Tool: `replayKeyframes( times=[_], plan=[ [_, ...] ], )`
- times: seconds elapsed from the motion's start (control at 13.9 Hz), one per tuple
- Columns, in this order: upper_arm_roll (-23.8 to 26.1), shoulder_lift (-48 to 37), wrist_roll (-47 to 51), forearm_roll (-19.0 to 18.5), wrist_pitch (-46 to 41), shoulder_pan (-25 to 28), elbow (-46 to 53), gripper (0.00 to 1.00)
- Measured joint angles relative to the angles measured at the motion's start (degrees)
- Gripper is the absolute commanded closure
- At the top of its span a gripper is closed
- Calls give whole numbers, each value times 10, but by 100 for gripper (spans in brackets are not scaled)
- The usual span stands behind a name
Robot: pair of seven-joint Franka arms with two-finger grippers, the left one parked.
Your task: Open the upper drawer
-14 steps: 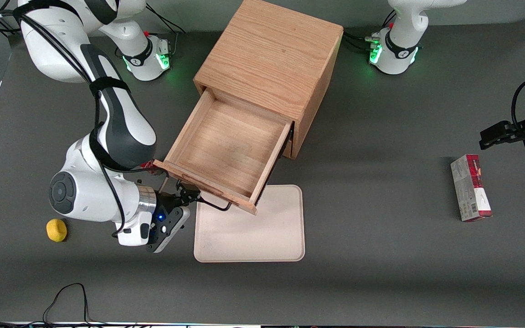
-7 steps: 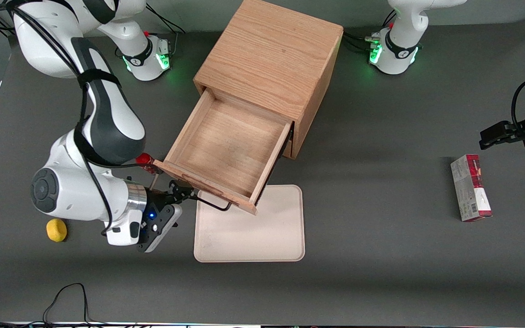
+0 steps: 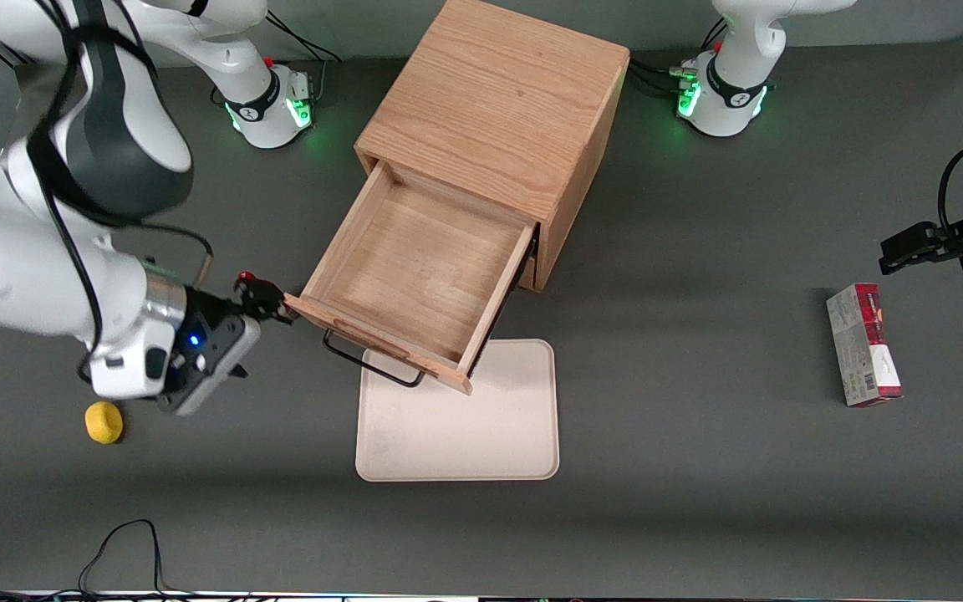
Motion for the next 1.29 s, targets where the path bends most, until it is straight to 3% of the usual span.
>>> replayKeyframes(
  times=[0.5,1.29],
  plan=[
    [-72,-199,209,-37,-3,0,-246,1],
    [-99,-233,245,-44,5,-9,-268,0]
  ],
)
